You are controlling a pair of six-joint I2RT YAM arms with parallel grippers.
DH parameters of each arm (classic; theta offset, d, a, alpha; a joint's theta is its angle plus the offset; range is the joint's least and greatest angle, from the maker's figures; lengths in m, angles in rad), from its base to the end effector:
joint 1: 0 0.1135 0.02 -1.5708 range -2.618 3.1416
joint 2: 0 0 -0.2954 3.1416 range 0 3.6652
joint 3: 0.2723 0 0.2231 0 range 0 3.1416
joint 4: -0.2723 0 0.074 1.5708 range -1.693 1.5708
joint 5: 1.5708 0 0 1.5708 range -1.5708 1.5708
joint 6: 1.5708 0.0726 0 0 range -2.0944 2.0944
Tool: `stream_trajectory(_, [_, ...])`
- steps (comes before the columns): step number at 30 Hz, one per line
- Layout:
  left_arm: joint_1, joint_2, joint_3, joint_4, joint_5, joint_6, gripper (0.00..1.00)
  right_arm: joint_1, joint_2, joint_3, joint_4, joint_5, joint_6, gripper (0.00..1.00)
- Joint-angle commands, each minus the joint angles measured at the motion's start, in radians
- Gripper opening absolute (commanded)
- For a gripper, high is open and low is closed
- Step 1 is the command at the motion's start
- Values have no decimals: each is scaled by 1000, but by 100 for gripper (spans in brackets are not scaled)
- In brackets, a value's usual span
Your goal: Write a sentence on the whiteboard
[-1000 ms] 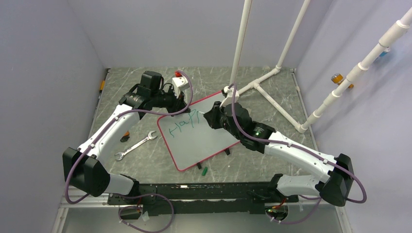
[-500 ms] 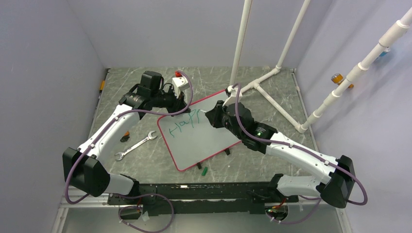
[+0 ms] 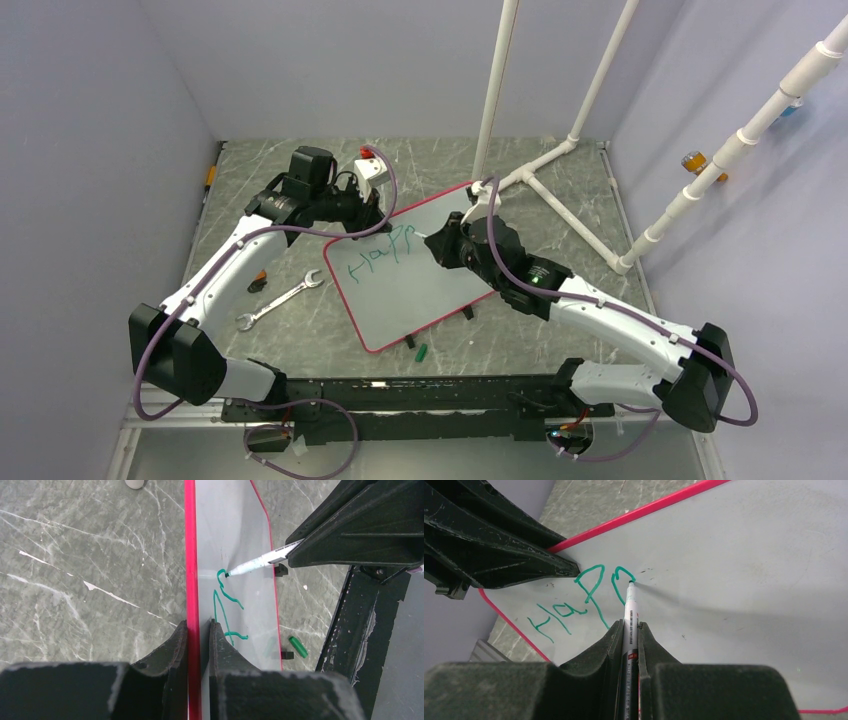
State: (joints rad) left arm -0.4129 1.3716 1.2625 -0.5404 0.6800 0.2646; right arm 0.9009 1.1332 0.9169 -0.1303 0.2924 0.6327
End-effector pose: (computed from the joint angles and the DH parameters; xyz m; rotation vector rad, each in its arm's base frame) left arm 0.2433 -0.1564 0.3604 1.0657 1.8940 -0.8338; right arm 0.1732 0.1850 0.3448 -0.0614 1.9745 0.7488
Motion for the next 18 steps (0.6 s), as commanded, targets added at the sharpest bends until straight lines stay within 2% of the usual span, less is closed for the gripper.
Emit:
stream_trajectory(1, [-4, -34, -1, 31, -30, 65, 0, -7, 29, 9, 35, -48, -6, 0])
stream_trajectory(18, [-4, -32, -1, 31, -32, 65, 0, -6, 54, 61, 47, -68, -28, 0])
